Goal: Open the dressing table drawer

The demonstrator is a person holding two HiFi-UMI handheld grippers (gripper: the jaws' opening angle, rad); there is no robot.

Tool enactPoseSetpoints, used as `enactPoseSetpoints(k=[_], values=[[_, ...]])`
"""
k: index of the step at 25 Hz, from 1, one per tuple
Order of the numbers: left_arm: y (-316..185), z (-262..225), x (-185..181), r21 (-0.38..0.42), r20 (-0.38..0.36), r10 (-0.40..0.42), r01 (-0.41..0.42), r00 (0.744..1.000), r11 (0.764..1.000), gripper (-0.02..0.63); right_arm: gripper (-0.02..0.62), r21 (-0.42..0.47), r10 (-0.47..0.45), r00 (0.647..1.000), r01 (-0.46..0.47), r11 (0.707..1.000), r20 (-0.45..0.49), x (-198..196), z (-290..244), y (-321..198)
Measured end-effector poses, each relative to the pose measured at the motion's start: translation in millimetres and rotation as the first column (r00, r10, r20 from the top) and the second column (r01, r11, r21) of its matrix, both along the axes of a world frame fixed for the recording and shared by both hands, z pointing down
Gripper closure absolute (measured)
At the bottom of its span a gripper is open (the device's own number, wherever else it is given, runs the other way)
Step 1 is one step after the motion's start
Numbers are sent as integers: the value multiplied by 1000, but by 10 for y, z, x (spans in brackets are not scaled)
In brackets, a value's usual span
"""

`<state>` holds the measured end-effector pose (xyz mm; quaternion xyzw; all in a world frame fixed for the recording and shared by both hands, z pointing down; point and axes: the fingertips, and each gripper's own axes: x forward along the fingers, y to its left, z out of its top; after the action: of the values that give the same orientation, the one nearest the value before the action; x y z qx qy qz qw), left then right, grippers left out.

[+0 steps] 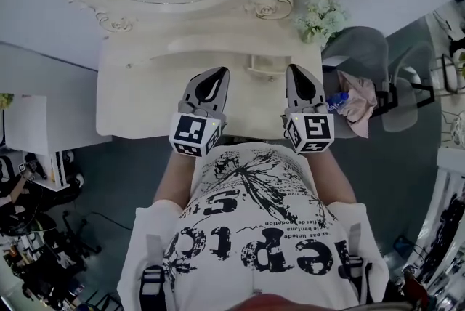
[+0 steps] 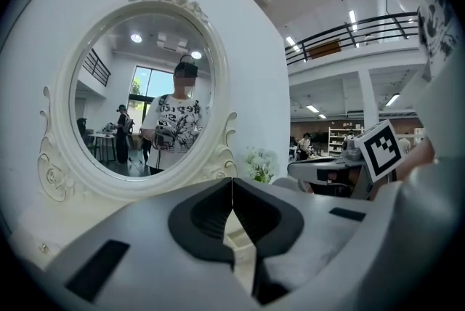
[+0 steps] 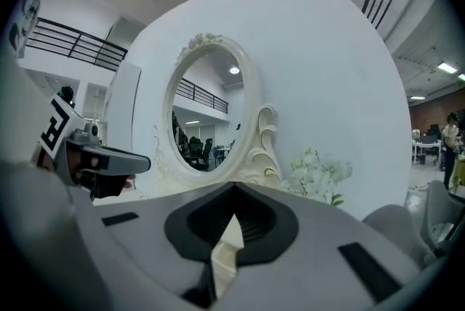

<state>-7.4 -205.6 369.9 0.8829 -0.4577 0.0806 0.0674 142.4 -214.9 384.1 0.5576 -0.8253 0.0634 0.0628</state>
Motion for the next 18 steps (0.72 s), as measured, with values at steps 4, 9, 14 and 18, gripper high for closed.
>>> enactPoseSetpoints(k=[4, 9, 14, 18], values=[[-16, -123, 57, 33, 0, -3, 3, 1000, 999, 586, 578, 33, -19, 1000, 18, 999, 15, 43, -132, 1], [-34, -189, 134, 51, 7, -4, 3, 1000, 999, 586, 578, 39, -25, 1000, 24, 999, 11, 122, -164, -29], [-57, -192, 200, 52, 8, -5, 4, 1000, 999, 586, 578, 33, -34, 999, 33, 999, 13, 155, -142, -52], [-73, -200, 234, 53, 10, -6, 5, 1000, 999, 586, 578, 33, -36, 999, 35, 999, 14, 169, -127, -69]])
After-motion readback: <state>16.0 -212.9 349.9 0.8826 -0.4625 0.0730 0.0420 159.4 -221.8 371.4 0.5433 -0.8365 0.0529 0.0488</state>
